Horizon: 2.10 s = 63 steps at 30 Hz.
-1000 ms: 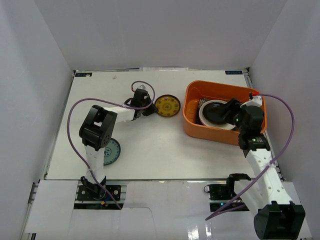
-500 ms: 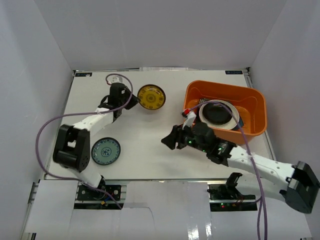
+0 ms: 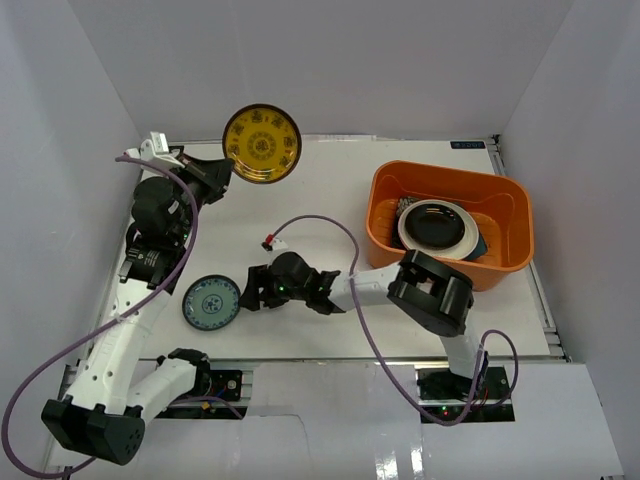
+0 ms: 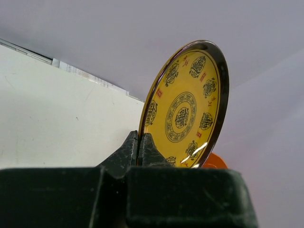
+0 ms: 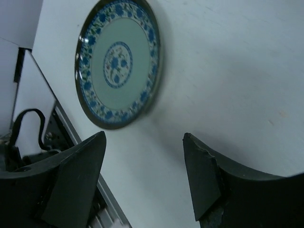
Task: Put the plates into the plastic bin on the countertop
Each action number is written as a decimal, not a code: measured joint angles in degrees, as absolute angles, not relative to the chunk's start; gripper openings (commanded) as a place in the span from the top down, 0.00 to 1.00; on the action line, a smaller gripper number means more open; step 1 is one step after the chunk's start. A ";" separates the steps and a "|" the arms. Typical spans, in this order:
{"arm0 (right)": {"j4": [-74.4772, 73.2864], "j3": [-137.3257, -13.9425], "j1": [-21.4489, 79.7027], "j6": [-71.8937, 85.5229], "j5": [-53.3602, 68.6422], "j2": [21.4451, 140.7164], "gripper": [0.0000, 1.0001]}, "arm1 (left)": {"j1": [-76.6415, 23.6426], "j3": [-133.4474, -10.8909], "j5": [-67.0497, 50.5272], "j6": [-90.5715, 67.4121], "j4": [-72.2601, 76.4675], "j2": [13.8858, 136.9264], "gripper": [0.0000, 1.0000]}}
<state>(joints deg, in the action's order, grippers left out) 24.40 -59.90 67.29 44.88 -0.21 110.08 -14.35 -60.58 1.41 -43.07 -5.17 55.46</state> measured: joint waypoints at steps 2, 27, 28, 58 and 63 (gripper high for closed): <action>25.06 -66.35 67.31 46.41 1.08 116.25 0.30 | -14.35 -60.49 0.10 -42.78 -6.96 53.80 1.00; 18.09 -44.25 30.72 35.70 -16.45 54.26 0.92 | -19.31 -62.17 -18.17 -47.37 -6.35 57.45 1.00; 16.51 -43.29 26.50 34.89 -16.91 51.88 0.92 | -21.76 -62.92 -17.50 -47.20 -6.22 59.57 1.00; -10.44 -50.30 -8.32 26.94 -7.09 38.94 0.48 | -46.94 -116.99 -4.47 -36.12 -24.01 125.78 0.51; -12.40 -51.68 -8.36 26.89 -2.31 36.42 0.30 | -47.37 -123.13 -4.08 -34.85 -24.77 128.20 0.02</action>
